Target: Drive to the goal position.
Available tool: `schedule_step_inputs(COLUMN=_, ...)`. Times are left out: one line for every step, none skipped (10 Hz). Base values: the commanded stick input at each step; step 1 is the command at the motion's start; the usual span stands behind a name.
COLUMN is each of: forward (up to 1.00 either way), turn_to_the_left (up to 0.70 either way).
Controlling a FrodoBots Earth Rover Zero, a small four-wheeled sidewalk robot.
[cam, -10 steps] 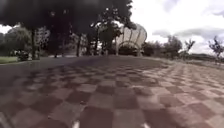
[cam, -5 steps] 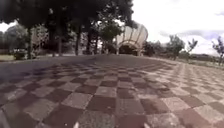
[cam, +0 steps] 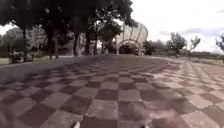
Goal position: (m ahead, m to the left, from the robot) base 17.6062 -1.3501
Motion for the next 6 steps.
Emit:
schedule_step_inputs(forward=1.0, turn_to_the_left=0.0)
schedule_step_inputs(forward=1.0, turn_to_the_left=0.0)
schedule_step_inputs(forward=1.0, turn_to_the_left=0.0)
schedule_step_inputs(forward=1.0, turn_to_the_left=0.0)
schedule_step_inputs(forward=1.0, turn_to_the_left=0.0)
schedule_step_inputs(forward=1.0, turn_to_the_left=0.0)
